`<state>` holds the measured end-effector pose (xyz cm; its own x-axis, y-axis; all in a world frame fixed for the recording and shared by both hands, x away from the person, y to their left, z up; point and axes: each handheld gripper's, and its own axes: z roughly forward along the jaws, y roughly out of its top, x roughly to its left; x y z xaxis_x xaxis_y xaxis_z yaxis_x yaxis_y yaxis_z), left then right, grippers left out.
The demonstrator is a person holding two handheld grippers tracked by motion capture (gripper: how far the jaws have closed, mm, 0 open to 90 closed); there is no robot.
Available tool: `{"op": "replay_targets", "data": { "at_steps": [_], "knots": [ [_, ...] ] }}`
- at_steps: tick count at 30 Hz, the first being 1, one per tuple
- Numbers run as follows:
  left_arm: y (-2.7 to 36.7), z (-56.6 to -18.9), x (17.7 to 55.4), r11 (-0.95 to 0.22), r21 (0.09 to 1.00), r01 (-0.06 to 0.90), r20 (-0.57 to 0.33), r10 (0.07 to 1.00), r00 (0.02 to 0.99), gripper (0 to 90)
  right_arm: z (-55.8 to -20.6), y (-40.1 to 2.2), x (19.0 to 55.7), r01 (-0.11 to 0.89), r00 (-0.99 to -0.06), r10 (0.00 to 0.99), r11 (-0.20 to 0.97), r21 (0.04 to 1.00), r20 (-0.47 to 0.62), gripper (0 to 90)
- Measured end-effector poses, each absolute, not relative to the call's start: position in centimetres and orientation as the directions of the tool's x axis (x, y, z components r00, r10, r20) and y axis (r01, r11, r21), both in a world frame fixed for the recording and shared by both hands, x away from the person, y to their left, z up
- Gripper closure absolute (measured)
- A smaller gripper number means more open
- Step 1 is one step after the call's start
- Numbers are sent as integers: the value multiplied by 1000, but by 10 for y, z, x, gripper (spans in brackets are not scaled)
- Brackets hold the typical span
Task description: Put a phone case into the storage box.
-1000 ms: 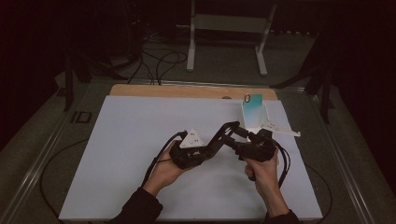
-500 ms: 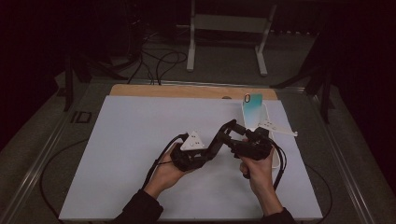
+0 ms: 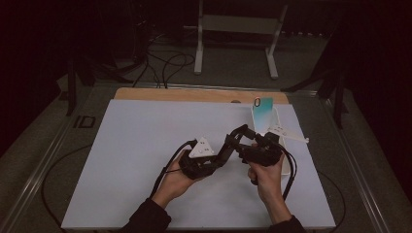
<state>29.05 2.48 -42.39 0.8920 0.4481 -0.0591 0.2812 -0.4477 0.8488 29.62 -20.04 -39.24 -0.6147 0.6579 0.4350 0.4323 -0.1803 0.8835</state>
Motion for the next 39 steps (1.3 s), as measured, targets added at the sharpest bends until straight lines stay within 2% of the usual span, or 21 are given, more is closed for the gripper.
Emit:
{"op": "replay_targets", "data": {
  "at_steps": [7, 10, 16, 21, 25, 34, 39],
  "knots": [
    [25, -426, 291, -438, 849, 295, -70, 461, 885, 786, -390, -198, 293, 412, -614, 687, -142, 900, 389, 133],
    [27, -426, 291, -428, 854, 296, -78, 457, 886, 682, -390, -198, 293, 410, -609, 696, -136, 902, 382, 135],
    [33, -422, 290, -420, 856, 303, -64, 494, 867, 415, -390, -200, 295, 413, -598, 704, -138, 900, 383, 137],
    [43, -423, 287, -398, 864, 309, -46, 549, 835, 304, -391, -199, 296, 416, -597, 708, -127, 900, 376, 137],
    [53, -424, 286, -384, 866, 320, -36, 591, 806, 181, -391, -198, 297, 418, -597, 710, -120, 900, 372, 137],
    [76, -424, 285, -342, 869, 357, -48, 660, 750, 23, -389, -196, 300, 415, -598, 715, -109, 903, 361, 137],
    [91, -427, 281, -345, 869, 356, -16, 697, 717, 0, -386, -195, 302, 409, -595, 724, -102, 907, 350, 137]
  ]
}}
